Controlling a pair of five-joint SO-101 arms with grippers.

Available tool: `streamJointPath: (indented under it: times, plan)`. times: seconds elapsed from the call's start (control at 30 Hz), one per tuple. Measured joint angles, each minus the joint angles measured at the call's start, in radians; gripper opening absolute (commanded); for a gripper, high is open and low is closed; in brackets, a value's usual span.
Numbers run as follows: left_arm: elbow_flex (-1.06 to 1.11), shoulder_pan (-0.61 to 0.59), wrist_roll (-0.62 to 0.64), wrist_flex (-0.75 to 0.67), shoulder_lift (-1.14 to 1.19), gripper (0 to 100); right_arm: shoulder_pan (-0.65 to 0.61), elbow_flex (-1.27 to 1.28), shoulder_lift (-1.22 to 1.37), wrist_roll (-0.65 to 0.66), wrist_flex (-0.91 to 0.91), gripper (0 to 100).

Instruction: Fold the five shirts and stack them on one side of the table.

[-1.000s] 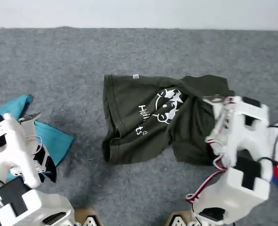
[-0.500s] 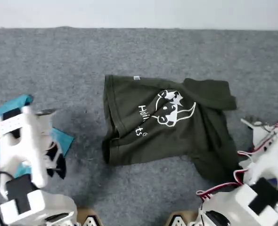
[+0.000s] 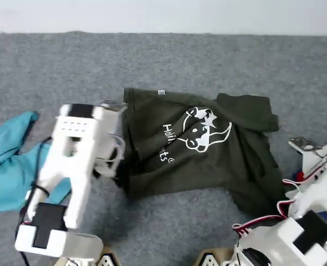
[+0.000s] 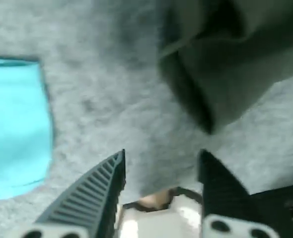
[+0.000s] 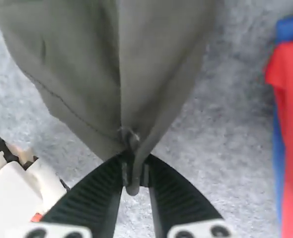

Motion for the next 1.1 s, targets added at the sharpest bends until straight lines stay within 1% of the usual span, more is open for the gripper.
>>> streamJointPath:
  times: [0.13,0.27,0.33,0.43,0.57,0.67,0.77,0.9,0.97,1.1]
  plan:
    - [0.000,0.120,0.132,0.000,0.000,29,-0.020,0.000,0.000,-0.018,0.000,0.9]
    - [0.000,0.184,0.201,-0.061,0.000,28,-0.026,0.000,0.000,-0.023,0.000,0.9]
    - [0.003,0.190,0.212,-0.097,0.014,28,-0.026,0.000,0.000,-0.023,0.000,0.9]
    - [0.005,0.195,0.216,-0.138,0.100,22,-0.026,0.000,0.000,-0.023,0.000,0.9]
    - [-0.011,0.196,0.216,-0.163,0.282,11,-0.026,0.000,0.000,-0.023,0.000,0.9]
    - [-0.075,0.199,0.216,-0.155,0.419,1,-0.026,0.000,0.000,-0.023,0.000,0.9]
    - [-0.161,0.210,0.216,-0.126,0.517,1,-0.026,0.000,0.000,-0.023,0.000,0.9]
    - [-0.272,0.210,0.218,-0.037,0.618,1,-0.029,0.000,0.000,-0.023,0.000,0.9]
    - [-0.299,0.210,0.218,-0.011,0.638,1,-0.046,0.000,0.000,-0.023,0.000,0.9]
    - [-0.305,0.210,0.216,-0.009,0.635,1,-0.115,0.000,0.000,-0.023,0.012,0.9]
